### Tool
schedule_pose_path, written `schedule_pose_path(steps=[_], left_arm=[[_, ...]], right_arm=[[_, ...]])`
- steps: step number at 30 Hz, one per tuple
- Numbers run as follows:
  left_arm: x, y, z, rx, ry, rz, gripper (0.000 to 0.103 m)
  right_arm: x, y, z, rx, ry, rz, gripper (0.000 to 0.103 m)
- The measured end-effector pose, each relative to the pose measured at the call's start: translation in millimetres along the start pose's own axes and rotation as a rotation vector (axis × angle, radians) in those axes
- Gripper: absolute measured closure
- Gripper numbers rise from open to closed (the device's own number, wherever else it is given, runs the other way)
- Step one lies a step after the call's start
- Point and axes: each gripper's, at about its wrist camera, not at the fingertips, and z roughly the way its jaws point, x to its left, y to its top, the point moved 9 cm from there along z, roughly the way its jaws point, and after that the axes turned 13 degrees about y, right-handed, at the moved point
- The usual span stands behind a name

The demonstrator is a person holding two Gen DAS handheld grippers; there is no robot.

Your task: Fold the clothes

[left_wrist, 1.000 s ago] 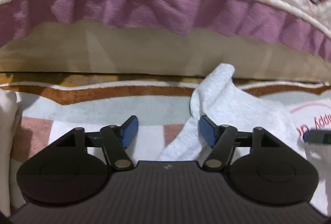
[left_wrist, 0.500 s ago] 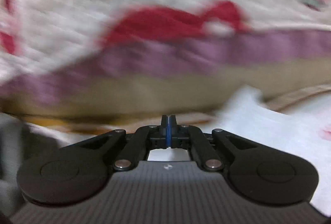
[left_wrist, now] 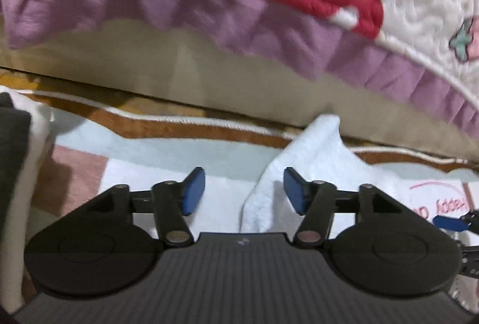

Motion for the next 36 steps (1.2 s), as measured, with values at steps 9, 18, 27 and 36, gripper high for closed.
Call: schedule_pose_path(steps=[9, 18, 27, 36], left_arm=[[-34, -16, -1, -0.047, 0.014, 0.238, 0.101], [10, 5, -23, -0.123, 0.163, 0.056, 0.101], [48, -7, -17, -0.153, 0.297, -0.011, 0.103], [56, -14, -50, -0.121, 0.2, -0.014, 0.083]], right_arm=[[9, 1, 5, 0.008, 0.035, -0.013, 0.056], [14, 1, 9, 0.022, 0.041, -0.054, 0.047], [19, 0, 10, 0.038, 0.024, -0.112, 0.047], [14, 0, 7, 0.031, 0.021, -0.104, 0.053]])
